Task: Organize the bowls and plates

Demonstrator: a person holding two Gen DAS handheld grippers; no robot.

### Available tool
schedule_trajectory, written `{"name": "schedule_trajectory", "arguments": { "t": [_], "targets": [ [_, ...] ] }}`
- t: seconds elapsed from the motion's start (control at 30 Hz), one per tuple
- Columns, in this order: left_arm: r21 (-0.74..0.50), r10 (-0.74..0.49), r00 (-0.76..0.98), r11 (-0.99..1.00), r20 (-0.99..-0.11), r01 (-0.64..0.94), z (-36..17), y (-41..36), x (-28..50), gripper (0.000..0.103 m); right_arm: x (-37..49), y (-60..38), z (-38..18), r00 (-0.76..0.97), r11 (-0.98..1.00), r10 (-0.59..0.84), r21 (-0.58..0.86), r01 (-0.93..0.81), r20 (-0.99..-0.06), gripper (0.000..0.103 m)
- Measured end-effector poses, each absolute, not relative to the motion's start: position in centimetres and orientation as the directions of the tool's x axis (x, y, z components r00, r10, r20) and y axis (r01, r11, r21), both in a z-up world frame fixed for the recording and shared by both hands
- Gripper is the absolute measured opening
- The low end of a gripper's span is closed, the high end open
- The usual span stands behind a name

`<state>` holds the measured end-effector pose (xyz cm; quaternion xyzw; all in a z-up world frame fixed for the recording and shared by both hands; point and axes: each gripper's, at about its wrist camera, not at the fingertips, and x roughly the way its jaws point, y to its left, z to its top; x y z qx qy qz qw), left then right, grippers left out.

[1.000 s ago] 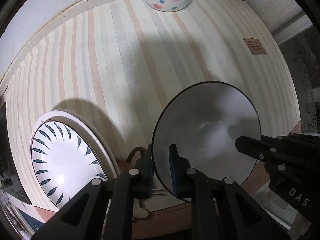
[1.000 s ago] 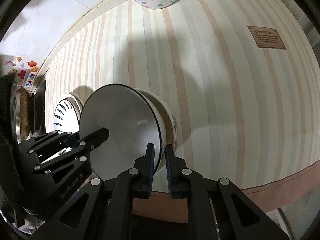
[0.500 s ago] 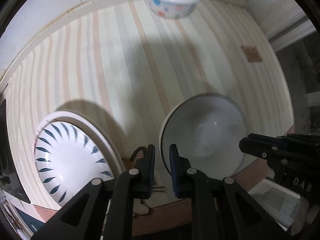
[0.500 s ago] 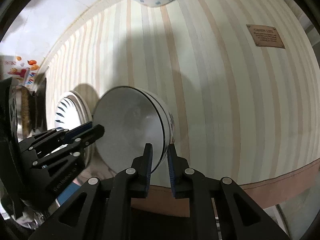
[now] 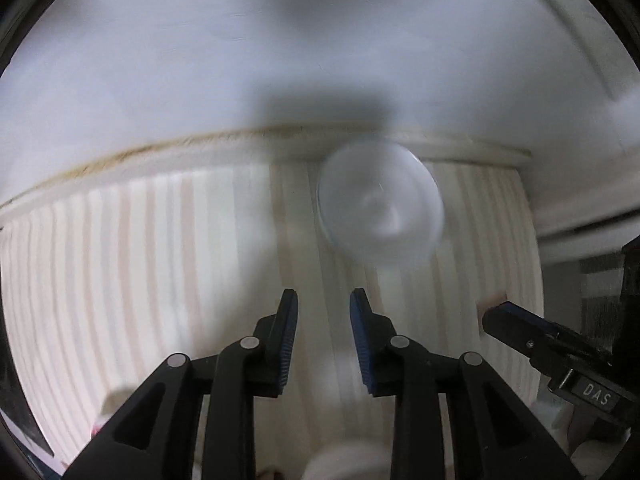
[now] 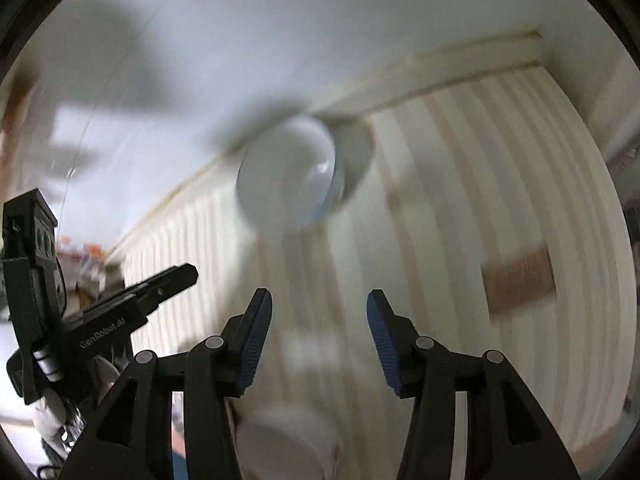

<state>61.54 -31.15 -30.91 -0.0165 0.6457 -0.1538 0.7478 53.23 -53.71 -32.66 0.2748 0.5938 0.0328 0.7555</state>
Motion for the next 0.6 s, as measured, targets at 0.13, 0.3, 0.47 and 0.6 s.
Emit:
{"name": "schedule_trajectory", "arguments": {
  "t": [0.13,0.3,0.47,0.6],
  "targets": [
    [-0.205,-0.224,0.084,0.959,-0.971,0.197,-33.4,-32.9,64.3,0.025,57.9,-54.9,-35.3,0.28,0.836,0.379,0.456,0.304,-0.882,0.053],
    [-0.189,-0.198,0.026,0.96,-0.98,0.208,-36.5,-34.1,65.5,0.025,61.6,-55.1,-38.6,0.236,0.843,0.375,0.436,0.316,-0.896,0.052],
    [-0.205,-0.212,0.01,0.956,-0.977,0.208,-38.3,-34.6,65.9,0.01,63.3,-54.6,-40.5,0.2,0.85,0.381,0.427,0.307,-0.903,0.024],
    [-0.178,-0.19,0.035,0.96,-0.981,0.216,-38.2,-34.9,65.4,0.009,64.1,-54.0,-40.7,0.211,0.864,0.37,0.418,0.28,-0.905,0.014]
  ]
}}
